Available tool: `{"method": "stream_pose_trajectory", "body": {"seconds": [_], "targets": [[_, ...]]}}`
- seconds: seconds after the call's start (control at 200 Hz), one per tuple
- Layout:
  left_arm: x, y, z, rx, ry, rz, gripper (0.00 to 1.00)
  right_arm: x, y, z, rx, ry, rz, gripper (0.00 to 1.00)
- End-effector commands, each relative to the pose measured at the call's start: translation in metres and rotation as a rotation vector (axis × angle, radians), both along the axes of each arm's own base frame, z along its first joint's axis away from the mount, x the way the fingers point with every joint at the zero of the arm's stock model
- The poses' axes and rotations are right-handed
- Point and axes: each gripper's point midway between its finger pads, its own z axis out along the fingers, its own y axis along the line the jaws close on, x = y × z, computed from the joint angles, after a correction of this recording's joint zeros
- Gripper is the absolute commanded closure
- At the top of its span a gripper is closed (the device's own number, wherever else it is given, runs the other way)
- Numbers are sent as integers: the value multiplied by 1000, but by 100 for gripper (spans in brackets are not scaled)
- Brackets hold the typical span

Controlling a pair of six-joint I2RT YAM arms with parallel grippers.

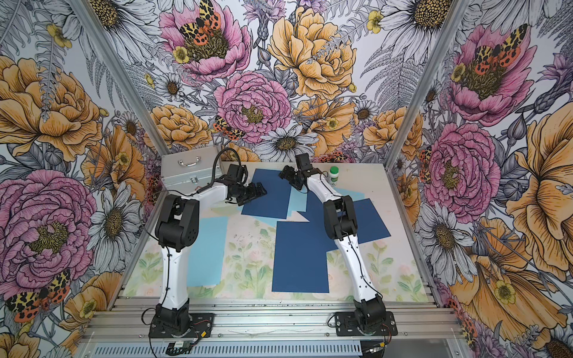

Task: Sort the scattered colored papers by color
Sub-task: Pick up the colored paper.

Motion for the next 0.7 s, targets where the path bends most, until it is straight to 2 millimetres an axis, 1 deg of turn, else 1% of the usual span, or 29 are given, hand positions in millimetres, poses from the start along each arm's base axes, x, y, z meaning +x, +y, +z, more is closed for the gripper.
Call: {"method": "stream_pose_trajectory", "body": {"seconds": [0.0, 0.08, 0.135, 0.195, 0.375, 0.54, 0.621, 0.691], "targets": [[-5, -5, -18, -21, 55, -14, 2, -5, 7, -15, 11, 41, 13, 24], [-6, -5, -20, -20, 57, -17, 2, -4, 7, -11, 10, 29, 16, 36], [-6, -5, -22, -19, 60, -16, 2, -3, 6, -8, 12, 24, 15, 41], [-7, -6, -23, -18, 63, -19, 2, -2, 7, -4, 16, 14, 17, 49], [-9, -5, -26, -14, 69, -20, 2, 0, 7, 6, 11, -22, 35, 63], [-9, -5, -19, -20, 57, -23, 2, 1, 4, 3, -5, -28, 42, 78], [-8, -5, -12, -25, 44, -23, 2, 1, 2, 2, -12, -30, 44, 88], [-8, -3, -5, -28, 34, -21, 2, 1, 2, 2, -18, -37, 49, 94]]}}
